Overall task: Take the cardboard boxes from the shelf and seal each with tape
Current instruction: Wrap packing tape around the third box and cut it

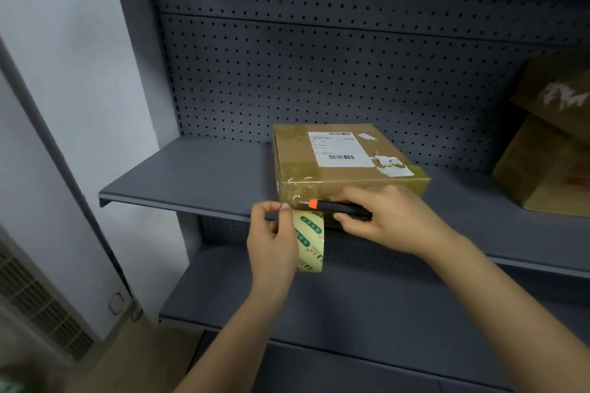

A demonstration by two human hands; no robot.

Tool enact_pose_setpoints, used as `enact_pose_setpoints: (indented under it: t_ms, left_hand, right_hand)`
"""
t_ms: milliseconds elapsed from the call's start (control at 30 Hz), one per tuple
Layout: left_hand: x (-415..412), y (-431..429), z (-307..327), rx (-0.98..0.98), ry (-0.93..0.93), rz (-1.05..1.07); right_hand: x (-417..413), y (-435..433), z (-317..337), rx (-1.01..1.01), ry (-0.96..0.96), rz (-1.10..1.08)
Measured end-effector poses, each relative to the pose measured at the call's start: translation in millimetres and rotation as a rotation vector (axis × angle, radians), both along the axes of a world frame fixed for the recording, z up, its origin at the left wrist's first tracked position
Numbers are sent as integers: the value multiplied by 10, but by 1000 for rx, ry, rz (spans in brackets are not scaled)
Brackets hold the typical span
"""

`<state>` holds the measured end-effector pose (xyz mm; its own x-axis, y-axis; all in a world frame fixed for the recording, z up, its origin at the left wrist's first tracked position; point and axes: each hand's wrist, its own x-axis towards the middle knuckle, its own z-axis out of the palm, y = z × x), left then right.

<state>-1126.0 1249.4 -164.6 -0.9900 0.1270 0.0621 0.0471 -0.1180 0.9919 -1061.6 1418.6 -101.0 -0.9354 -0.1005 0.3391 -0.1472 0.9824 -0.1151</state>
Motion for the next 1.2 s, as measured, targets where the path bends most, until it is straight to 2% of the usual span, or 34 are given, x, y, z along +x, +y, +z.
enact_pose_setpoints:
  t_ms: [267, 567, 633, 700, 767, 833, 933, 1100, 1200]
  left_hand:
    - [-26, -1, 20, -20, -8, 3]
    - [-62, 18, 4, -30, -2, -7]
    - [-70, 22, 6, -32, -2, -17]
    - [-79, 25, 9, -28, -7, -24]
    - [-85, 32, 7, -23, -9, -27]
    - [-80, 38, -3, -18, -10, -32]
    - [-69, 47, -12, -14, -14, -41]
    - [-51, 48, -8, -23, 7, -63]
    - [-43, 41, 10, -25, 0, -68]
  right_hand:
    - [-30, -79, 68, 147, 6, -43]
    - [72, 34, 111, 199, -24, -163]
    - [133, 93, 99, 166, -18, -167]
    - [222, 140, 87, 26, 19, -175]
    - [283, 167, 85, -128, 127, -194]
    - [261, 183, 97, -187, 248, -221]
    - [67, 186, 140, -177, 299, -272]
    - [-443, 240, 201, -39, 209, -317]
    - [-647, 334, 165, -39, 142, -337]
